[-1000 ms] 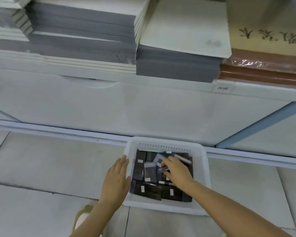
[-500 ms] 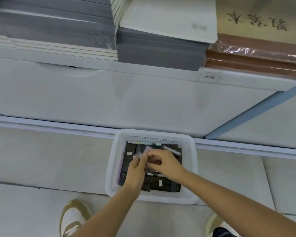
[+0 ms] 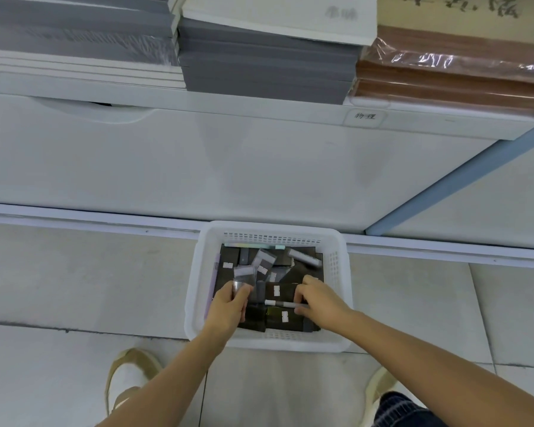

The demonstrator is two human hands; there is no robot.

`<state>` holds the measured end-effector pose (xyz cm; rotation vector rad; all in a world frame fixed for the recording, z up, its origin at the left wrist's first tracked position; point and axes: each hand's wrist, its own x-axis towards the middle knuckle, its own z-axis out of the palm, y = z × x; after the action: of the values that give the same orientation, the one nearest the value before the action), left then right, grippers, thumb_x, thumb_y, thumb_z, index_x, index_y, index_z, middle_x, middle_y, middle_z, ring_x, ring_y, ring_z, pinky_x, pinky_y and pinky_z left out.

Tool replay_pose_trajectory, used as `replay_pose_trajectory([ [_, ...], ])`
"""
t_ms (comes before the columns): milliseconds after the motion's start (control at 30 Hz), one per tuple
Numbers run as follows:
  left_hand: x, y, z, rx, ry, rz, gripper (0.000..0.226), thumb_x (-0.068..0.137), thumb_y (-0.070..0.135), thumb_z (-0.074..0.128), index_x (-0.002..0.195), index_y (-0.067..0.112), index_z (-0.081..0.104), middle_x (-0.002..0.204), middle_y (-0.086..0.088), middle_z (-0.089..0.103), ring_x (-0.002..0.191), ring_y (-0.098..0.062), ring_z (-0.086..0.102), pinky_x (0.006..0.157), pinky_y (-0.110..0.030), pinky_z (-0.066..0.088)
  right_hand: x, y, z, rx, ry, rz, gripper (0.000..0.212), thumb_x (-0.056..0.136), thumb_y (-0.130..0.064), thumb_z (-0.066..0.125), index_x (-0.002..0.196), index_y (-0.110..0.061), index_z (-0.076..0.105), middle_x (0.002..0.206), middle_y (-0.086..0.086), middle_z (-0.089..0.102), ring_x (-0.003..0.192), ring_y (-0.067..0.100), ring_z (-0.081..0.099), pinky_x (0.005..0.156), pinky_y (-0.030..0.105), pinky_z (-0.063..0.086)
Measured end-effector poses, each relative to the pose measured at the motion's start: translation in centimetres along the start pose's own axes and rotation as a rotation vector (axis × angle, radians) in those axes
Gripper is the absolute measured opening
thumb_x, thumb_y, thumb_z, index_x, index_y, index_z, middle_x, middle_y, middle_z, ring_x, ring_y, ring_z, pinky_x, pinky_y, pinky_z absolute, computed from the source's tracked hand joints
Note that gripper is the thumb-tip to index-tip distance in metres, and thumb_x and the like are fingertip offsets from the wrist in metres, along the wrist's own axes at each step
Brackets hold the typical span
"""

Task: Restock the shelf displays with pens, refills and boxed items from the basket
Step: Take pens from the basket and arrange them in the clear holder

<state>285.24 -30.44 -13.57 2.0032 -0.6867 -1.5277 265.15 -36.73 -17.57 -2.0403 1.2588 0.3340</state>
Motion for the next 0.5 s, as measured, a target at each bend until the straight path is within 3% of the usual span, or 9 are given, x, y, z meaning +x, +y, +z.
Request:
replay_pose_trajectory([
  [100,0.0,0.2,0.1,0.009,0.015,0.024,0.019,0.097,0.024,0.055,0.082,0.014,0.053,0.069,-0.002,0.051,0.065,-0.014,0.047,0.068,-0.030,0.045,-0.4,-0.3,-1.1,0.157,0.052,-0.041,0.010,0.091,-0.028,0.064,0.098,-0.021,0.062,0.096,-0.009,0.051,0.085,0.007,0.053,0.076,0.021,0.045],
  [233,-0.3,1.2,0.4,-0.203,-0.030,0.030,0.023,0.090,0.031,0.064,0.095,0.009,0.064,0.066,-0.003,0.054,0.060,-0.014,0.048,0.060,-0.024,0.045,-0.5,-3.2,-2.9,0.480,0.128,-0.154,0.008,0.093,-0.026,0.062,0.099,-0.022,0.063,0.092,-0.012,0.062,0.084,0.002,0.060,0.080,0.021,0.050],
  [333,-0.4,1.9,0.2,-0.438,-0.026,0.076,0.031,0.092,0.030,0.059,0.097,0.001,0.068,0.079,-0.015,0.065,0.074,-0.025,0.059,0.076,-0.035,0.052,0.0,-6.1,-3.2,0.617,0.114,-0.219,0.012,0.093,-0.026,0.062,0.101,-0.019,0.067,0.093,-0.009,0.067,0.085,0.003,0.064,0.082,0.022,0.053],
  [400,-0.1,2.0,-0.6,-0.518,0.043,0.113,0.027,0.098,0.024,0.052,0.098,0.002,0.067,0.090,-0.016,0.071,0.084,-0.027,0.065,0.084,-0.041,0.053,1.0,-7.1,-3.4,0.606,0.117,-0.239,0.016,0.093,-0.029,0.060,0.105,-0.021,0.069,0.097,-0.011,0.067,0.087,0.001,0.062,0.083,0.021,0.052],
  [500,0.7,1.7,-2.9,-0.537,0.188,0.174,0.018,0.101,0.018,0.047,0.092,0.008,0.058,0.073,-0.007,0.069,0.069,-0.018,0.065,0.067,-0.030,0.057,3.2,-6.6,-3.6,0.426,0.286,-0.175,0.019,0.096,-0.030,0.055,0.108,-0.021,0.067,0.102,-0.009,0.065,0.090,0.002,0.058,0.086,0.026,0.051],
])
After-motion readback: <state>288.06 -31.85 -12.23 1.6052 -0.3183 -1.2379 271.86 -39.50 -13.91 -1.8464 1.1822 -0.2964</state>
